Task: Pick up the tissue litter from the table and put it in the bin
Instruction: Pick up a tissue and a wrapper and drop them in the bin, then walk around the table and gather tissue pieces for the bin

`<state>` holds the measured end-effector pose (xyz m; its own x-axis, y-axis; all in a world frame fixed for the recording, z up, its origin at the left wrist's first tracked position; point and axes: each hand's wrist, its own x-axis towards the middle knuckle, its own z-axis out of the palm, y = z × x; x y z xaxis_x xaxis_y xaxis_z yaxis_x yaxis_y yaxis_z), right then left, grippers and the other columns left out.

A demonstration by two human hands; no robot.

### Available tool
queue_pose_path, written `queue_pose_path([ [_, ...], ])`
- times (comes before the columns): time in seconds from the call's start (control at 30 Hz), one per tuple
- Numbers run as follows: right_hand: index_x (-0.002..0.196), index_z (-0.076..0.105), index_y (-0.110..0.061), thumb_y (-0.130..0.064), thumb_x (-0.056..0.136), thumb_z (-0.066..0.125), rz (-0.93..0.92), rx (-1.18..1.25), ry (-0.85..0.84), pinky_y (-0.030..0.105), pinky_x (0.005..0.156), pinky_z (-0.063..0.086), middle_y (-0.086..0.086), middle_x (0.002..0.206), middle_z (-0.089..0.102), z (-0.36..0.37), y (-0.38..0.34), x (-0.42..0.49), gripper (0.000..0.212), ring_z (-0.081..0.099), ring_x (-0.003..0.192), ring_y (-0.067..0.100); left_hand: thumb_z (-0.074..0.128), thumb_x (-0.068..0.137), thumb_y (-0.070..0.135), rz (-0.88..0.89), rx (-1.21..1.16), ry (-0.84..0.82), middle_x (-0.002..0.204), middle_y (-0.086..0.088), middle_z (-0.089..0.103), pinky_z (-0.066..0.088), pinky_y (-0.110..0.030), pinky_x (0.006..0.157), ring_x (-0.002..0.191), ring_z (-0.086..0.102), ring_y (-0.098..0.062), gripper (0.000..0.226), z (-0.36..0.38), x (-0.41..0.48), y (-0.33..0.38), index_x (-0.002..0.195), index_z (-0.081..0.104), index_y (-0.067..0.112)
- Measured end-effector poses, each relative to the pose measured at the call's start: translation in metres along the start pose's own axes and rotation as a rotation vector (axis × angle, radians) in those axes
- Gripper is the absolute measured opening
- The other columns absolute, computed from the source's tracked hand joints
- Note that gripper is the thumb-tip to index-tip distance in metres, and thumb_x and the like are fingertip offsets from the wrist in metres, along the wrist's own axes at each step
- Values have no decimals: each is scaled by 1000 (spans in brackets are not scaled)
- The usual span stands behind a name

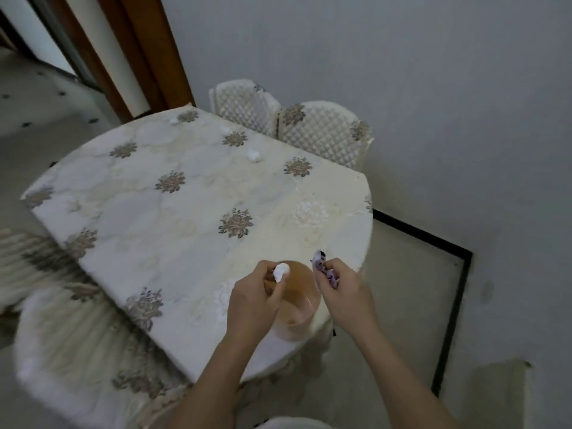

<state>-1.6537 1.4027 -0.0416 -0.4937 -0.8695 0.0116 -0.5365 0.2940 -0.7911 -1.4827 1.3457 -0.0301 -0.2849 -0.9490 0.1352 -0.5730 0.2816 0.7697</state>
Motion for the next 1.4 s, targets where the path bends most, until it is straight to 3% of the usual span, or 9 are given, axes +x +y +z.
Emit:
queue_pose_path([
  [0.1, 74, 52, -25, -66, 92, 44, -43, -68, -22, 40, 56, 48, -5, 57, 54, 9, -7, 7, 45, 55, 60, 16, 57, 94, 46, -7, 142, 11, 70, 11, 66, 52, -29, 56, 63, 62, -5, 14, -7, 2, -11, 95, 59, 33],
  [0.27, 83, 53, -27, -61, 92, 48, -82, -237, -26, 42, 61, 53, -5, 71, 63, 23, -7, 13, 35, 61, 72, 24, 57, 93, 44, 14, 326, -1, 82, 8, 67, 46, -28, 59, 77, 59, -14, 20, -4, 6, -18, 100, 61, 27],
  [0.37, 97, 60, -29, -56, 90, 52, -95, -341, -97, 42, 73, 53, -4, 90, 67, 27, -5, 14, 29, 61, 91, 25, 58, 91, 41, 76, 466, -35, 102, 3, 67, 49, -32, 71, 97, 56, -21, 27, 2, 8, -27, 111, 61, 24],
  [0.47, 120, 60, -23, -51, 87, 57, -155, -488, -155, 42, 88, 49, 0, 113, 62, 30, 0, 12, 44, 53, 109, 25, 60, 88, 47, 61, 531, -109, 131, 1, 58, 47, -38, 89, 122, 49, -23, 51, 4, 8, -35, 133, 52, 27],
  [0.53, 122, 59, -24, -51, 83, 57, -184, -520, -128, 41, 90, 49, 0, 115, 61, 30, 3, 9, 48, 52, 111, 24, 61, 85, 50, 81, 538, -98, 137, 1, 55, 45, -41, 95, 129, 46, -22, 58, 1, 6, -37, 137, 50, 27],
  [1.0, 122, 62, -19, -38, 82, 62, -453, -588, -18, 41, 91, 50, 1, 116, 65, 32, -39, 14, 45, 58, 113, 22, 47, 85, 54, 238, 651, 45, 125, 3, 65, 46, -43, 96, 117, 58, -21, 53, -45, 18, -35, 127, 60, 24],
  [1.2, 118, 65, -16, -31, 77, 70, -597, -575, -27, 42, 89, 52, 4, 111, 66, 46, -73, 13, 44, 60, 109, 24, 46, 83, 52, 145, 670, 121, 119, 2, 67, 47, -44, 93, 112, 61, -23, 53, -81, 1, -47, 124, 61, 22],
  [1.4, 121, 62, -17, -34, 81, 66, -767, -514, -127, 43, 89, 51, 4, 114, 65, 78, -106, 1, 44, 59, 112, 26, 45, 83, 53, -41, 726, 238, 120, 3, 67, 48, -44, 92, 112, 60, -23, 53, -128, -44, -64, 124, 61, 23],
])
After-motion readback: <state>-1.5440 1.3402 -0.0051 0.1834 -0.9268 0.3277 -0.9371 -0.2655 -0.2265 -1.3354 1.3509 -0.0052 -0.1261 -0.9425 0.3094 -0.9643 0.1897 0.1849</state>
